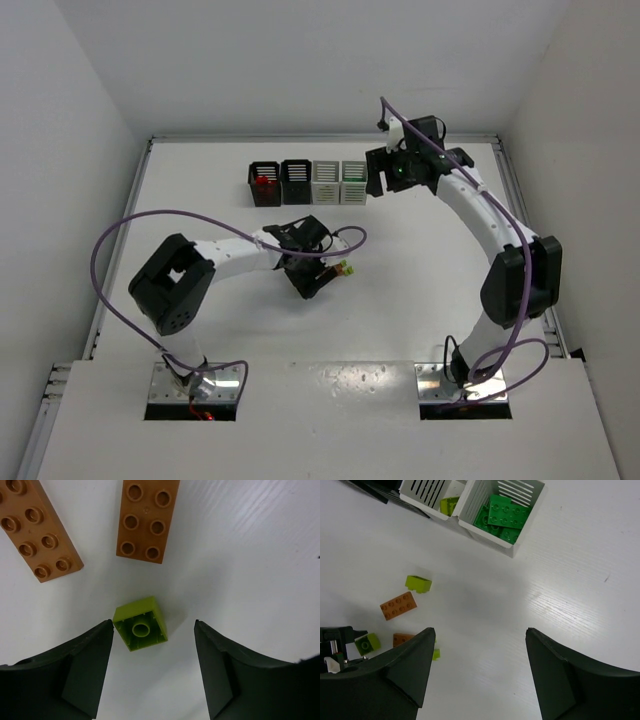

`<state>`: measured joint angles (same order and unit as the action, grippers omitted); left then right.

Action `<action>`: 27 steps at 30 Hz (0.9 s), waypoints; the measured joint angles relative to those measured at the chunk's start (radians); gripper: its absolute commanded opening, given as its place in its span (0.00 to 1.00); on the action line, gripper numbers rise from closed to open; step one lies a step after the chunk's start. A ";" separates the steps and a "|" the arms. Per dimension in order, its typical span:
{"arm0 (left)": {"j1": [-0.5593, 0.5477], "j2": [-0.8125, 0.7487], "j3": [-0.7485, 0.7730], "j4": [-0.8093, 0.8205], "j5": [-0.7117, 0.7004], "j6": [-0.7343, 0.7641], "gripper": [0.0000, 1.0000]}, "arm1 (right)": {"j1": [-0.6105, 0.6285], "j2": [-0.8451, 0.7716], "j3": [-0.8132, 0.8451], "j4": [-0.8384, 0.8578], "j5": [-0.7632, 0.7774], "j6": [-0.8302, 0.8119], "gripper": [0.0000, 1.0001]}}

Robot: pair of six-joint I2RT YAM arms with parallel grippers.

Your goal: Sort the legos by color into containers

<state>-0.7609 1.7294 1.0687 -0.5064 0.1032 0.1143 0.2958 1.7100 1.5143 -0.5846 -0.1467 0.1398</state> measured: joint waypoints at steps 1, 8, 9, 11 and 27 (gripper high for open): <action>-0.001 0.008 0.001 0.000 -0.008 -0.003 0.70 | -0.002 0.000 0.000 0.000 -0.003 0.000 0.74; -0.001 0.032 0.001 -0.001 -0.038 -0.021 0.45 | -0.021 -0.001 -0.022 0.004 -0.023 0.000 0.74; -0.001 0.034 0.001 -0.001 -0.042 -0.018 0.37 | -0.022 -0.002 -0.030 0.005 -0.027 0.000 0.74; -0.001 0.035 0.002 0.000 -0.043 -0.021 0.31 | -0.023 -0.002 -0.043 0.007 -0.035 0.000 0.74; 0.278 -0.109 0.289 -0.025 0.066 -0.040 0.27 | -0.052 -0.200 -0.388 0.069 -0.135 -0.042 0.74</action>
<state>-0.4824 1.6203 1.3579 -0.5312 0.1688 0.0746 0.2440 1.5105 1.1259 -0.5159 -0.2817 0.0982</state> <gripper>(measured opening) 0.403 0.734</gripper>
